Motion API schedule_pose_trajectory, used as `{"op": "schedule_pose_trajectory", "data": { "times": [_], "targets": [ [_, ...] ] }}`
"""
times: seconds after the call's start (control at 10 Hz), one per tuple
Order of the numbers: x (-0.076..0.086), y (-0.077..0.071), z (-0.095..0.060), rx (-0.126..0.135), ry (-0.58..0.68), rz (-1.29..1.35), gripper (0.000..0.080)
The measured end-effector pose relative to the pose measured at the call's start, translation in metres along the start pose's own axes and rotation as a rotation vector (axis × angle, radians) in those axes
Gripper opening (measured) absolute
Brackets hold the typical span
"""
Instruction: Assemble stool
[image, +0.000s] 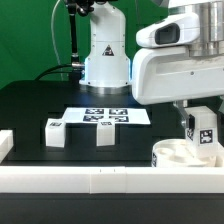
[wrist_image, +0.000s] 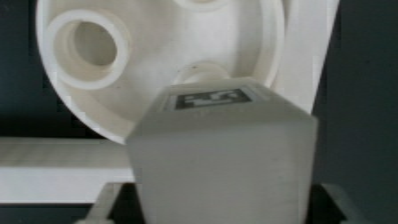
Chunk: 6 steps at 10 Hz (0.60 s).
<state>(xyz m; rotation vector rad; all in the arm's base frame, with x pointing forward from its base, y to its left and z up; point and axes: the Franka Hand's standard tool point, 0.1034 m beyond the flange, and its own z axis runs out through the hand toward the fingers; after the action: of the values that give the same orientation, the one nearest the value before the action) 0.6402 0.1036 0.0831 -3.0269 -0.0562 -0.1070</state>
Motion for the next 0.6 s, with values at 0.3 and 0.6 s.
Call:
{"op": "schedule_pose_trajectory", "data": {
  "times": [0.3,0.6],
  "targets": [
    [-0.0001,-0.0011,0.0001,0.004,-0.001,0.21,0.034],
    [-0.003,-0.0036,0.0016,0.021,0.001,0.495,0.034]
  ]
}}
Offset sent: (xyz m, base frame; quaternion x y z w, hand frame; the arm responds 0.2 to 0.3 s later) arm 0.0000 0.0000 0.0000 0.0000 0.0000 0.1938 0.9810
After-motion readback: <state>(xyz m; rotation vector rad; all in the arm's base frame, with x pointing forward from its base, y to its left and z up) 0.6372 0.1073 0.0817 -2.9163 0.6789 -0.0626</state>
